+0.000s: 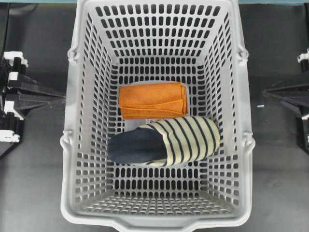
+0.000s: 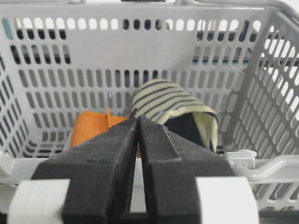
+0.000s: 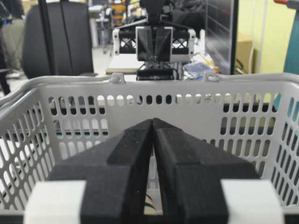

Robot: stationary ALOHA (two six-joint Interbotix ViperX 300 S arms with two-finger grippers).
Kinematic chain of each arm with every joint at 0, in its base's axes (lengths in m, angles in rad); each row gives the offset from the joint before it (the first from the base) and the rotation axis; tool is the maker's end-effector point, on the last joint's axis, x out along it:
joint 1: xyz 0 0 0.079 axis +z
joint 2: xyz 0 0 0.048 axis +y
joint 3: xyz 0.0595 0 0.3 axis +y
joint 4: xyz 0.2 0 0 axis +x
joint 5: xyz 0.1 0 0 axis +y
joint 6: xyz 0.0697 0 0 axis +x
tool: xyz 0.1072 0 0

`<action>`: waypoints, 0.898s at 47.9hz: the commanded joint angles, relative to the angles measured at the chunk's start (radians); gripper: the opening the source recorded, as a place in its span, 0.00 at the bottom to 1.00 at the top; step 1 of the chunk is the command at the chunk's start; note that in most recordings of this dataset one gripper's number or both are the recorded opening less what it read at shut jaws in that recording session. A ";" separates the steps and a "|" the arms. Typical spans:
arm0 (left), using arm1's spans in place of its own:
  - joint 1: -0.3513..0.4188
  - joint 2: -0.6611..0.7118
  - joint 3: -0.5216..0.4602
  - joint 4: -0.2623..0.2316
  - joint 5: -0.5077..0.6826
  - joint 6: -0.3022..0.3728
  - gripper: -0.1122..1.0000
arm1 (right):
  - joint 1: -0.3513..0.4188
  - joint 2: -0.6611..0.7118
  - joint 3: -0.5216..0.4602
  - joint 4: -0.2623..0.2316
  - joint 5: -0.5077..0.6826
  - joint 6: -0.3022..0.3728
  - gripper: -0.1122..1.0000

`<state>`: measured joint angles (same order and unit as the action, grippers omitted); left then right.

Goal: Pick up the slipper from the shopping basket with the left arm.
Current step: 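Lower the left gripper into the basket toward the striped slipper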

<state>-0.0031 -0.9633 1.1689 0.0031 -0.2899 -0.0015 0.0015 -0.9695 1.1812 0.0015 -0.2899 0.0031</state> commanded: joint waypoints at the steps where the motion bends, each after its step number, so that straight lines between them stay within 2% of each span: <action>1: -0.008 0.003 -0.103 0.041 0.064 -0.023 0.15 | 0.005 0.008 -0.021 0.002 -0.005 0.005 0.10; 5: -0.008 0.029 -0.179 0.041 0.141 -0.025 0.10 | 0.005 -0.006 -0.021 0.002 0.037 0.005 0.10; 12: -0.023 0.112 -0.331 0.041 0.291 -0.025 0.10 | 0.005 -0.060 -0.031 0.003 0.164 0.005 0.10; 18: -0.041 0.222 -0.459 0.041 0.397 -0.018 0.10 | 0.008 -0.121 -0.049 0.002 0.284 0.005 0.10; 26: -0.063 0.408 -0.644 0.041 0.477 -0.015 0.10 | 0.008 -0.212 -0.061 0.002 0.420 0.000 0.10; 34: -0.067 0.571 -0.787 0.041 0.569 -0.017 0.10 | 0.008 -0.273 -0.066 0.003 0.485 0.003 0.10; 43: -0.069 0.746 -0.957 0.041 0.792 -0.031 0.10 | 0.008 -0.295 -0.069 0.002 0.477 -0.003 0.10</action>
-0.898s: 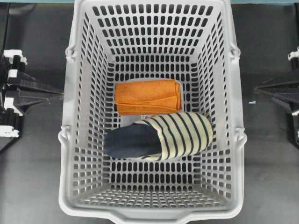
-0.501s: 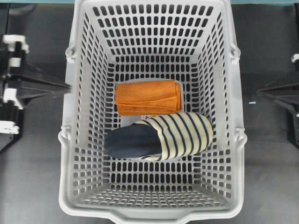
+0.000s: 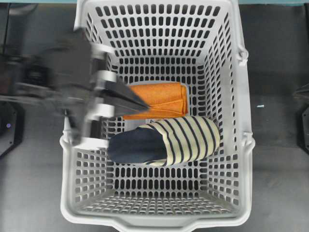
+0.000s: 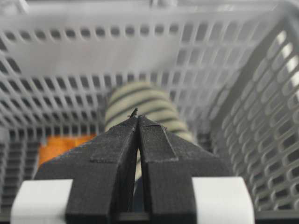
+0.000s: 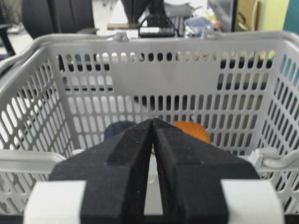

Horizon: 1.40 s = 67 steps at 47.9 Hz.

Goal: Pick up the slipper from the shopping basket with the left arm.
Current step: 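Lower the left gripper into the basket toward the striped slipper, then close the left gripper on the striped slipper and lift it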

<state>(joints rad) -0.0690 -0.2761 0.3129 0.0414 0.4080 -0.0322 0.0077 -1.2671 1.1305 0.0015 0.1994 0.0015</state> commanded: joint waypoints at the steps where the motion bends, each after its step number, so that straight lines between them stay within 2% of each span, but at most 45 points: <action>1: -0.005 0.074 -0.118 0.003 0.114 0.000 0.10 | 0.002 0.005 -0.018 0.003 -0.018 0.002 0.10; 8: -0.005 0.163 -0.213 0.003 0.238 0.002 0.10 | 0.002 0.003 -0.012 0.006 -0.051 0.009 0.10; 14: -0.017 0.225 -0.267 0.003 0.284 -0.002 0.11 | 0.002 0.003 -0.012 0.015 -0.041 0.031 0.10; 16: -0.021 0.250 -0.285 0.003 0.301 -0.003 0.14 | 0.002 0.003 -0.012 0.015 -0.038 0.038 0.10; 19: -0.029 0.278 -0.307 0.003 0.325 -0.008 0.25 | 0.003 0.003 -0.012 0.015 -0.032 0.046 0.12; 22: -0.037 0.304 -0.327 0.003 0.356 -0.014 0.42 | 0.002 0.003 -0.012 0.015 -0.031 0.051 0.23; 28: -0.055 0.360 -0.382 0.003 0.430 -0.023 0.75 | 0.003 0.002 -0.012 0.015 -0.040 0.054 0.57; 31: -0.055 0.393 -0.408 0.003 0.474 -0.025 0.86 | 0.008 0.002 -0.014 0.015 -0.040 0.052 0.73; 34: -0.052 0.430 -0.430 0.003 0.520 -0.023 0.92 | 0.008 0.002 -0.014 0.015 -0.038 0.049 0.81; 41: -0.051 0.492 -0.439 0.003 0.545 -0.031 0.91 | 0.008 0.002 -0.011 0.015 -0.032 0.052 0.76; 59: -0.028 0.574 -0.413 0.003 0.554 -0.057 0.90 | 0.008 0.002 -0.002 0.015 -0.034 0.046 0.76; 63: -0.021 0.569 -0.397 0.003 0.552 -0.052 0.80 | 0.008 0.002 0.003 0.015 -0.037 0.046 0.76; 67: -0.025 0.561 -0.379 0.003 0.537 -0.032 0.60 | 0.008 0.003 0.006 0.015 -0.041 0.046 0.76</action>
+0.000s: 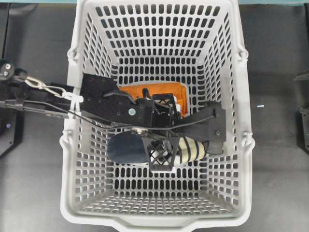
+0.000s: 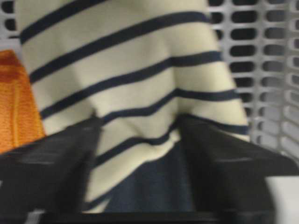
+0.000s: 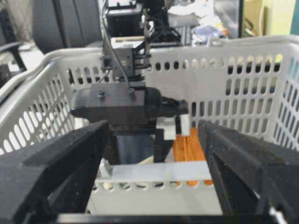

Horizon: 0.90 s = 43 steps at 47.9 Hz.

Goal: Pick up the slipper from the shopping basket with the left arm.
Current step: 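Close the left gripper on the striped slipper and lift it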

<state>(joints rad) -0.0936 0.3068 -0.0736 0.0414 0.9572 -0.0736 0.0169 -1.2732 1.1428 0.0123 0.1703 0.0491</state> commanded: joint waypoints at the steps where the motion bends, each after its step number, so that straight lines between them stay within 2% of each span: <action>1: 0.000 -0.023 0.011 0.003 -0.017 0.011 0.54 | -0.002 0.008 -0.005 0.005 -0.012 -0.002 0.76; 8: -0.006 -0.029 0.012 0.003 -0.037 0.032 0.19 | -0.002 0.008 -0.005 0.005 -0.011 -0.003 0.76; 10: -0.011 -0.032 0.009 0.003 -0.037 0.038 0.15 | -0.002 0.008 -0.003 0.003 -0.011 -0.003 0.76; 21: -0.026 -0.071 -0.043 0.003 -0.002 0.049 0.15 | -0.002 0.008 -0.003 0.003 -0.011 -0.002 0.76; 29: -0.028 -0.107 -0.166 0.003 0.103 0.057 0.15 | -0.002 0.008 0.002 0.003 -0.012 0.002 0.76; 43: -0.026 -0.095 -0.472 0.005 0.400 0.229 0.15 | -0.002 0.008 0.008 0.005 -0.012 0.003 0.76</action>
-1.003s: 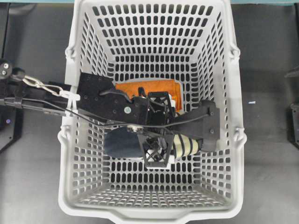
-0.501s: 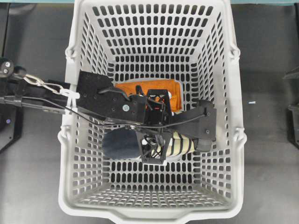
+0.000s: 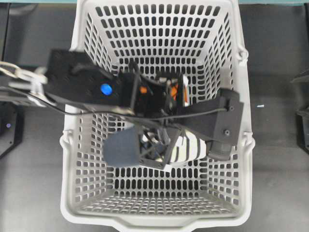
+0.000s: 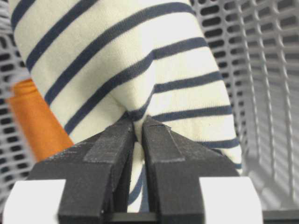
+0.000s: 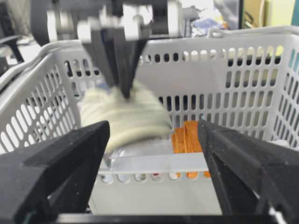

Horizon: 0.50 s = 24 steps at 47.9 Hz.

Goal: Pick up the slipper from the shopping basket with the left arm.
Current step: 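Close the left gripper on the striped slipper and lift it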

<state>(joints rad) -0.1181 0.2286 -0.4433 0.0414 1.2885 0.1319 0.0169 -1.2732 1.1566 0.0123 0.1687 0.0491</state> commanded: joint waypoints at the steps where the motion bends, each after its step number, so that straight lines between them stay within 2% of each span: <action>1: -0.002 -0.009 -0.130 0.003 0.094 0.035 0.15 | -0.002 0.008 -0.005 0.005 -0.011 0.003 0.76; 10: 0.003 0.049 -0.242 0.005 0.181 0.052 0.15 | -0.002 0.008 -0.005 0.005 -0.012 0.003 0.76; 24: 0.011 0.060 -0.249 0.005 0.189 0.052 0.15 | -0.002 0.008 -0.005 0.005 -0.023 0.003 0.76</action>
<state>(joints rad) -0.1120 0.3068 -0.6688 0.0430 1.4803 0.1841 0.0169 -1.2732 1.1597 0.0123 0.1580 0.0522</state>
